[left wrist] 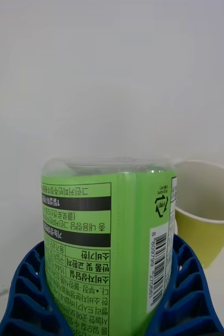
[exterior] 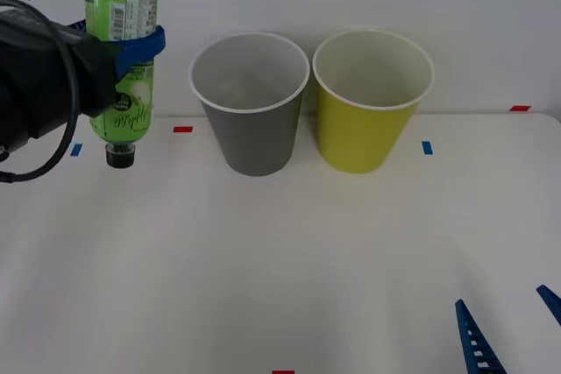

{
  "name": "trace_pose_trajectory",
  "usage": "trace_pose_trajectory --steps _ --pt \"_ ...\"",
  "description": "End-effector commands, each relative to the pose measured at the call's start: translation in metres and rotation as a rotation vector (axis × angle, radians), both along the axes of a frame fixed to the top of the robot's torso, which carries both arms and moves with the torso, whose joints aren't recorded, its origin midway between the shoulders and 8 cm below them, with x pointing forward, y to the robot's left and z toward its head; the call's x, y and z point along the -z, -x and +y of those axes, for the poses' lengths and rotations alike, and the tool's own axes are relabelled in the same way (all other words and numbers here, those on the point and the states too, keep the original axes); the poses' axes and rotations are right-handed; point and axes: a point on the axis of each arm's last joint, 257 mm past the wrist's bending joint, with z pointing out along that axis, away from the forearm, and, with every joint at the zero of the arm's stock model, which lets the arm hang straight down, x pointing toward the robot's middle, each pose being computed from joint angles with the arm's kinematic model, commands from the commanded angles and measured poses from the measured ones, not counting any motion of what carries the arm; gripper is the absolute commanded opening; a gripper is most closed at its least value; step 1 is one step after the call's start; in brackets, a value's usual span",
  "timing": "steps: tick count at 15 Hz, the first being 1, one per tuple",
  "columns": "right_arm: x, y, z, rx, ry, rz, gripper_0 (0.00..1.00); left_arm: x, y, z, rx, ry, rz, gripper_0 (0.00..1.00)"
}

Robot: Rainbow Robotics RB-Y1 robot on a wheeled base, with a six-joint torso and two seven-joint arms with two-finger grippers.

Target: Put cans in the gray bin and PET bottles in the light green bin.

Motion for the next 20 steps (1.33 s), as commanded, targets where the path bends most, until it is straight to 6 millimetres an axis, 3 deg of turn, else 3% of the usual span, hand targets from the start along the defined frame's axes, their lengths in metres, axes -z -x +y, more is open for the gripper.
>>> trace_pose_trajectory --steps 1,4,5,7,11,15,17,20 --pt "0.0 0.0 0.0 0.0 0.0 0.0 1.0 -0.017 0.003 -0.019 0.041 0.008 -0.04 0.0" --pt "0.0 0.0 0.0 0.0 0.0 0.0 1.0 -0.059 0.007 -0.047 0.091 0.005 -0.144 0.0" --pt "0.0 0.0 0.0 0.0 0.0 0.0 1.0 -0.066 -0.003 -0.054 0.095 0.012 -0.144 0.0" --pt "0.0 0.0 0.0 0.0 0.0 0.0 1.0 -0.069 -0.021 -0.067 0.104 0.018 -0.12 0.0" --pt "0.0 0.0 0.0 0.0 0.0 0.0 1.0 -0.076 -0.058 -0.119 0.087 -0.018 -0.142 0.0" --pt "0.0 0.0 0.0 0.0 0.0 0.0 1.0 -0.088 -0.057 -0.163 0.157 -0.004 -0.148 0.0" --pt "0.0 0.0 0.0 0.0 0.0 0.0 1.0 -0.105 -0.056 -0.186 0.203 0.02 -0.183 0.0" --pt "0.0 0.0 0.0 0.0 0.0 0.0 1.0 -0.105 -0.08 -0.217 0.261 0.058 -0.193 0.0"
